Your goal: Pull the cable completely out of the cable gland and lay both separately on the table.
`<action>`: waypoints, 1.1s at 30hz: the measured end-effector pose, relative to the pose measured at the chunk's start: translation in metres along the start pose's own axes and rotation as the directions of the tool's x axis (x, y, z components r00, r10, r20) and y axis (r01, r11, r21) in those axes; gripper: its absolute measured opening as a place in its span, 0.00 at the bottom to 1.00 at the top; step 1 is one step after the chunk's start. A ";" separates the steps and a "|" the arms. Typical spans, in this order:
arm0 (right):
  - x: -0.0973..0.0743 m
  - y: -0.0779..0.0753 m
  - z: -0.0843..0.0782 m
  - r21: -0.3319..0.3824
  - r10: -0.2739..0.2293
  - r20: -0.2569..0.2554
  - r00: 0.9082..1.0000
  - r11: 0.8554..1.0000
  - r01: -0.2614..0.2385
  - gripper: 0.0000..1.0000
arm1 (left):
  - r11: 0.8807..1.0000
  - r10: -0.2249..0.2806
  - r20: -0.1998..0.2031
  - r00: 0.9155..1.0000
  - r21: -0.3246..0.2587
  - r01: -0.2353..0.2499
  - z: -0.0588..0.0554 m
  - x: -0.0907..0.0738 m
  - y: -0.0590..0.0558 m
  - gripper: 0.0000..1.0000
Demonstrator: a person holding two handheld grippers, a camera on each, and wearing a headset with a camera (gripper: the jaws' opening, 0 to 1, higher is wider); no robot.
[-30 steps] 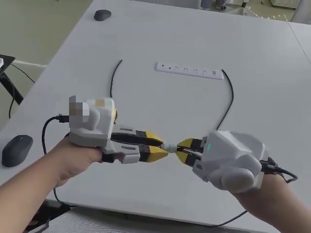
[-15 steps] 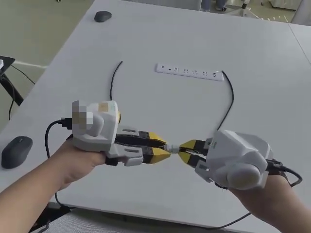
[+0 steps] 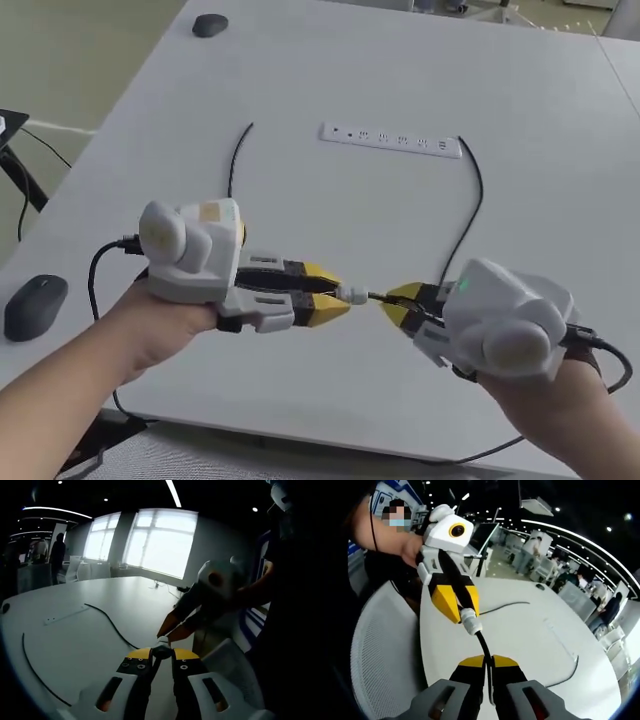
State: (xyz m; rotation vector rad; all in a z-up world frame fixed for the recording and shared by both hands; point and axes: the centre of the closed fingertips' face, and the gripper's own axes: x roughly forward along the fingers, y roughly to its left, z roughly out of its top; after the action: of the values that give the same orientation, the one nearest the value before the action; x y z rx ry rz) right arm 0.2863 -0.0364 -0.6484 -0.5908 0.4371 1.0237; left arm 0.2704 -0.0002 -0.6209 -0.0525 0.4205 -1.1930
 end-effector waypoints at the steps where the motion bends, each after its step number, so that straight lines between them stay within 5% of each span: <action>1: 0.000 -0.002 -0.003 0.018 -0.008 -0.006 1.000 1.000 0.008 0.00 | 1.000 0.001 0.001 1.000 0.000 -0.001 0.000 0.000 0.000 0.15; 5: 0.000 -0.009 -0.012 0.076 -0.034 -0.015 0.999 0.997 0.035 0.00 | 1.000 0.002 0.005 1.000 -0.008 -0.002 0.001 0.000 -0.001 0.15; 11: 0.002 -0.017 -0.032 0.219 -0.069 -0.040 0.997 0.973 0.076 0.00 | 1.000 -0.003 0.003 1.000 -0.005 0.003 0.000 0.002 -0.005 0.15; 15: 0.003 -0.023 -0.048 0.324 -0.099 -0.069 0.993 0.939 0.117 0.00 | 1.000 0.002 0.006 1.000 -0.012 -0.002 0.000 0.000 -0.003 0.15; 23: 0.004 -0.018 -0.075 0.516 -0.104 -0.114 0.988 0.844 0.149 0.00 | 1.000 0.004 0.002 1.000 -0.005 -0.004 -0.001 -0.001 -0.007 0.15; 29: 0.006 -0.012 -0.079 0.543 -0.110 -0.118 0.987 0.825 0.157 0.00 | 1.000 0.002 -0.016 1.000 -0.018 -0.003 -0.006 0.001 -0.007 0.15; 33: 0.004 -0.011 -0.078 0.529 -0.121 -0.114 0.986 0.833 0.163 0.01 | 1.000 0.007 -0.018 1.000 -0.014 -0.007 -0.006 0.000 -0.005 0.15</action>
State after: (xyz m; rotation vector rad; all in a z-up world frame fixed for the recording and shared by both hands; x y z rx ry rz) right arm 0.2926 -0.0880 -0.7077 -0.1496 0.7075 0.6893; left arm 0.2641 -0.0008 -0.6250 -0.0525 0.4446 -1.1843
